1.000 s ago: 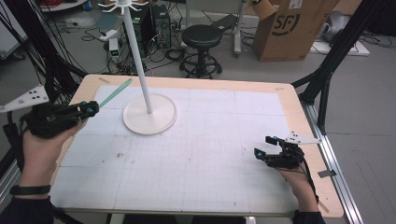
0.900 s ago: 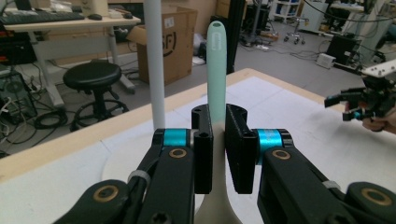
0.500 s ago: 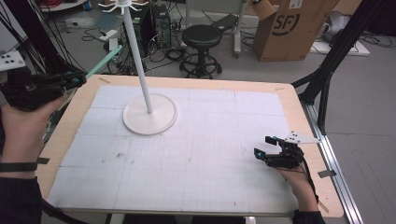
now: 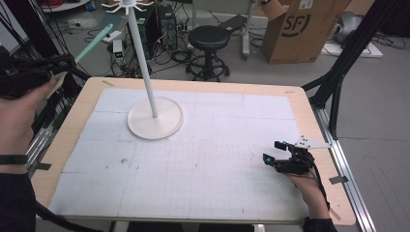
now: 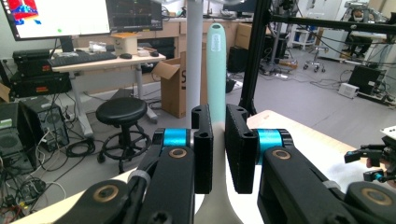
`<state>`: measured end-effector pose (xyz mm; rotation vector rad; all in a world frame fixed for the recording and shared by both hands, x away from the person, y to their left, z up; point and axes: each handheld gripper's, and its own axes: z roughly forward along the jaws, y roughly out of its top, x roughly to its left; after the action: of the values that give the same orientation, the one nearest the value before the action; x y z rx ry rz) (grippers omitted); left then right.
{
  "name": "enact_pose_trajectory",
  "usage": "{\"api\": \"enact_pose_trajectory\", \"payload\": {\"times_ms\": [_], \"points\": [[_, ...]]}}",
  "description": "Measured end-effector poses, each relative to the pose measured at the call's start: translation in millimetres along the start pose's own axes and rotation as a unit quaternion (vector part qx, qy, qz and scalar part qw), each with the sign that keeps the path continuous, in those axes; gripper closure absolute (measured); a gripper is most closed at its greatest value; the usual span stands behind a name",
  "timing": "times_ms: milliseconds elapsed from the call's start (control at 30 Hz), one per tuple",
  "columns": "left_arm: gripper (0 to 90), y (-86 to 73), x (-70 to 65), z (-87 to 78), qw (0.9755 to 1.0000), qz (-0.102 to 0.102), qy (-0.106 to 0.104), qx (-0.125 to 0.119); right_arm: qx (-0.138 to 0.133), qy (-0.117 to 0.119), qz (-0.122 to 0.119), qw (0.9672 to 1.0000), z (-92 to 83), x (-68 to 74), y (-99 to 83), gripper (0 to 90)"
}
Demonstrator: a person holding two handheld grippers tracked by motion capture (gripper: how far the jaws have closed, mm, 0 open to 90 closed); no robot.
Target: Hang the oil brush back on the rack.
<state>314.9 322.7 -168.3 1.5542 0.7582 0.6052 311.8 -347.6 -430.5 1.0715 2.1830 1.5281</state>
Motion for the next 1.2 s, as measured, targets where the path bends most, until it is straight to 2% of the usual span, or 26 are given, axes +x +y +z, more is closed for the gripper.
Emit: {"api": "enact_pose_trajectory", "payload": {"times_ms": [200,633,1200], "points": [[81.9,13.1,0.6,-2.1,0.9999,0.008,0.004,0.005,0.003,-0.001,-0.003,1.0000,1.0,0.1,-0.3,17.1],[81.9,29.5,2.6,-0.1,0.9998,0.013,0.012,0.007,0.004,0.000,-0.004,1.0000,1.0,-0.2,-0.4,17.1],[81.9,28.9,6.4,10.0,0.9996,0.012,0.018,0.016,0.002,0.000,0.000,1.0000,-0.4,-0.9,-0.8,17.1]]}}
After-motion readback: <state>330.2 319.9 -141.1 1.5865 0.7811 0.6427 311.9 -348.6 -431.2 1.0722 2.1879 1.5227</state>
